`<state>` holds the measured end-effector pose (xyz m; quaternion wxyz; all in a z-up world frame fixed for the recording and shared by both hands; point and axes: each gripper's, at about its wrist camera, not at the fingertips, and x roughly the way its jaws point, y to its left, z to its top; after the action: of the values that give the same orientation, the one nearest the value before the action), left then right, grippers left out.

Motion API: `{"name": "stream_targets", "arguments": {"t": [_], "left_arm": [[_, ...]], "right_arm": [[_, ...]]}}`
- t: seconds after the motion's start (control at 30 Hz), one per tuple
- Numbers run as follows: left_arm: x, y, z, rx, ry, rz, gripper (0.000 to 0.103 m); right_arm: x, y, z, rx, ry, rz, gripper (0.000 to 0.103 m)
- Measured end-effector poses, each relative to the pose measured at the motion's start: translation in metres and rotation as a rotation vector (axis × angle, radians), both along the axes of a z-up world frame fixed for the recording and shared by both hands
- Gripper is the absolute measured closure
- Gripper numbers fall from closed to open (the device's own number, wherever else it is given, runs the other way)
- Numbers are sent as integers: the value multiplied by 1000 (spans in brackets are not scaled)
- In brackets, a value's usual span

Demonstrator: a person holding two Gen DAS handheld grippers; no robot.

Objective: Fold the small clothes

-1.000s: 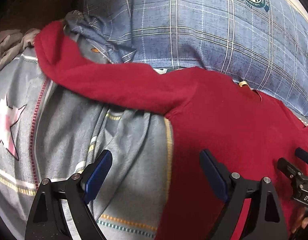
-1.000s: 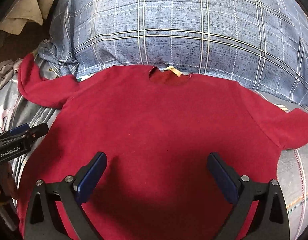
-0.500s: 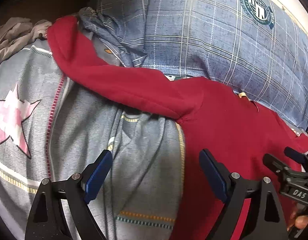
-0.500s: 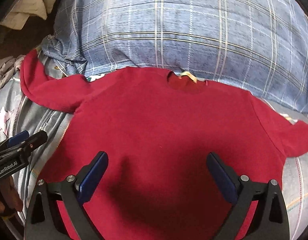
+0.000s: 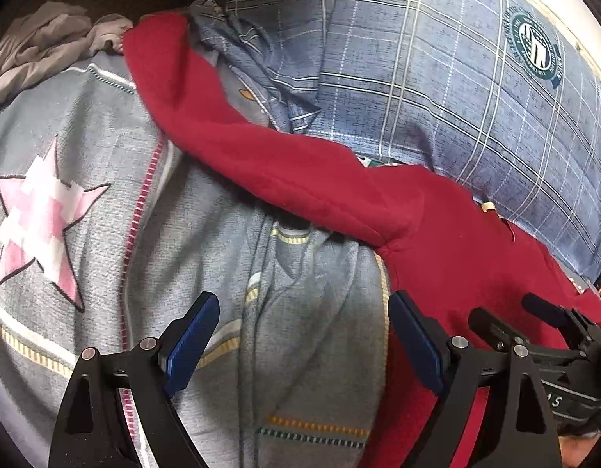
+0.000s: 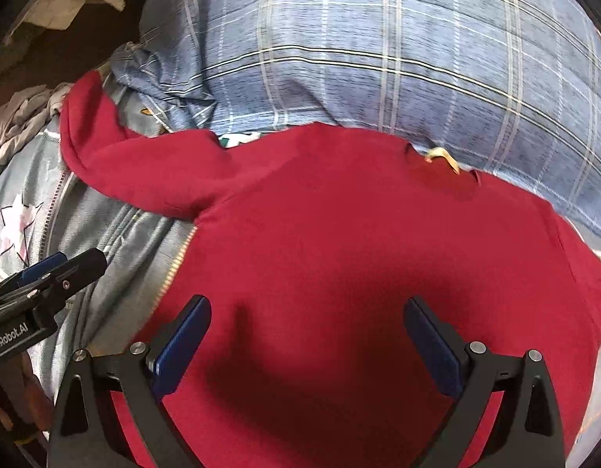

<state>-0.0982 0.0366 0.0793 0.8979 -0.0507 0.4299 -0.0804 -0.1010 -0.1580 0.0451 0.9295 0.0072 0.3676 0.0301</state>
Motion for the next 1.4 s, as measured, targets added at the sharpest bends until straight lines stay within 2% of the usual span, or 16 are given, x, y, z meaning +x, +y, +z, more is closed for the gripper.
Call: {"name": "stream_targets", "arguments": {"t": [0.17,0.2,0.3,0.43,0.6,0.67,0.77,0.87,0.93,1.0,1.03,1.17,1.33,1.4], "left_arm": [[1,20,1,62,-8,123,16],[3,24,-3,56,11,143,17],[5,29,-8,21,47,152,19],[3,34,-2,8,18,156,19],[1,44,2,-57,23,184,19],[-3,49,8,-60,-10,206,19],[-14,48,21,2,-79,220,19],[-24,47,28,39,-130,227,19],[-30,47,31,55,-154,247,19],[-36,50,34,75,-190,286,19],[-39,47,36,86,-201,302,19],[-43,51,37,83,-221,325,19],[-32,55,31,53,-182,339,19],[-30,55,30,40,-174,344,19]], "right_arm": [[16,17,11,9,-1,75,7],[22,24,18,9,-5,104,13],[40,42,39,-3,-25,169,21],[70,70,65,-1,-42,275,21],[94,99,77,14,-53,354,21],[98,112,86,43,-70,401,21],[108,135,98,62,-100,474,20],[122,162,104,27,-123,519,20],[129,178,105,18,-123,545,27],[136,200,106,12,-123,584,49],[139,212,107,9,-130,601,52],[147,246,107,-1,-167,643,49],[162,273,100,-26,-185,639,48],[169,279,98,0,-169,651,48]]}}
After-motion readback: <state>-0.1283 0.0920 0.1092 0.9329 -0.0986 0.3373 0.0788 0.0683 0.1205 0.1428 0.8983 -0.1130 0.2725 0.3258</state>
